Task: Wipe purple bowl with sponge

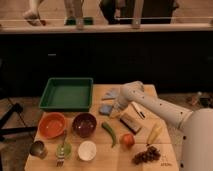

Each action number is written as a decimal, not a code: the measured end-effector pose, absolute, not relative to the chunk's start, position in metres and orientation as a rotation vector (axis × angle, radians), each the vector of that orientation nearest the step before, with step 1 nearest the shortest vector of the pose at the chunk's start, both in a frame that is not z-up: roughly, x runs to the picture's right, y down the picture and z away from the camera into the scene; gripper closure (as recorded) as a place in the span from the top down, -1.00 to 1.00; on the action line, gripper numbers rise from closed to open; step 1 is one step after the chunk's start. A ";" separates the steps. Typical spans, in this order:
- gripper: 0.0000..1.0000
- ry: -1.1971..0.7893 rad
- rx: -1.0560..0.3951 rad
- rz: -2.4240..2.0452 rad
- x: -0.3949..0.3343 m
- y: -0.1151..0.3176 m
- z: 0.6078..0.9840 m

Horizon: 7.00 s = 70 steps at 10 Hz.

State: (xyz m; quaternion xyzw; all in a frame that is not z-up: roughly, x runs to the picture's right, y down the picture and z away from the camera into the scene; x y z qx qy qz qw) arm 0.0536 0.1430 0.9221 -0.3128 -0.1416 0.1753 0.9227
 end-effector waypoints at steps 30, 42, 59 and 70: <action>-1.00 -0.412 -0.589 -0.378 -0.085 0.166 0.795; -1.00 -0.383 -0.604 -0.418 -0.077 0.151 0.814; -1.00 -0.439 -0.658 -0.523 -0.095 0.162 0.778; -1.00 -0.475 -0.609 -0.556 -0.116 0.127 0.812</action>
